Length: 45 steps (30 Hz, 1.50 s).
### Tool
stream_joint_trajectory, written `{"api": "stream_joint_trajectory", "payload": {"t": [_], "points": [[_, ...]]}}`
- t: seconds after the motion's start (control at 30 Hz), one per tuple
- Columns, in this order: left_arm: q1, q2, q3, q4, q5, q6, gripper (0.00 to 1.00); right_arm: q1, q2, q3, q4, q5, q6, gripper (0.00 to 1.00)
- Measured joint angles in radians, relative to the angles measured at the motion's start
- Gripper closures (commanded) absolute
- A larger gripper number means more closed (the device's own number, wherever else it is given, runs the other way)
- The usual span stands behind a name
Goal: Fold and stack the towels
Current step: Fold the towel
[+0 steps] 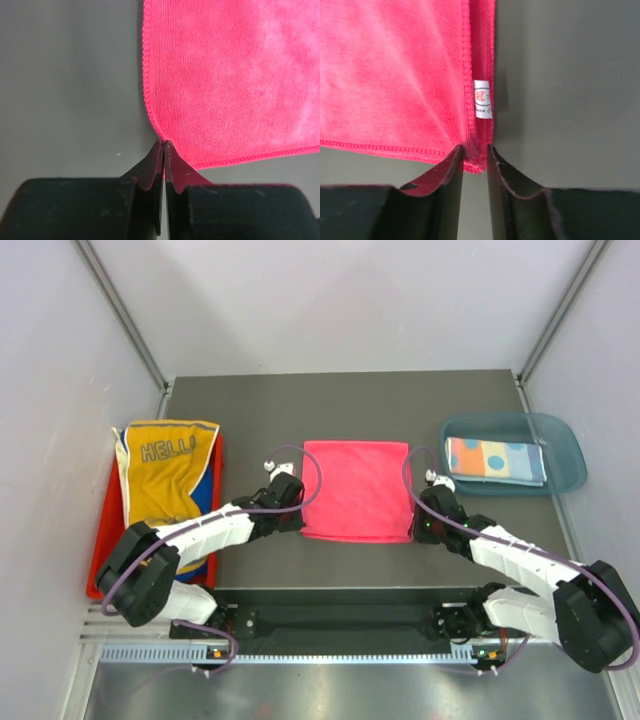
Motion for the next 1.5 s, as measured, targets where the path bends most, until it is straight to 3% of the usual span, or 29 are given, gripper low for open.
{"api": "stream_joint_trajectory", "payload": {"t": [0.17, 0.37, 0.53, 0.73, 0.97, 1.2, 1.5], "points": [[-0.003, -0.012, -0.028, -0.005, 0.018, 0.006, 0.72, 0.0, -0.014, -0.009, -0.018, 0.01, -0.008, 0.6], [-0.004, -0.114, 0.0, -0.08, 0.003, 0.014, 0.61, 0.0, -0.037, 0.059, -0.078, 0.045, -0.032, 0.52], [0.003, -0.139, 0.129, -0.089, -0.062, 0.046, 0.58, -0.006, 0.105, 0.289, -0.083, 0.084, -0.09, 0.52], [0.116, 0.077, 0.355, -0.04, -0.081, 0.121, 0.57, -0.051, 0.453, 0.61, -0.054, 0.1, -0.172, 0.53], [0.286, 0.391, 0.549, 0.013, 0.026, 0.216, 0.53, -0.13, 0.732, 0.856, -0.086, 0.108, -0.241, 0.54], [0.322, 0.56, 0.676, 0.019, 0.125, 0.283, 0.52, -0.181, 0.85, 0.98, -0.123, 0.117, -0.273, 0.54], [0.325, 0.638, 0.686, 0.031, 0.2, 0.304, 0.52, -0.2, 0.88, 0.988, -0.14, 0.094, -0.279, 0.55]]}}
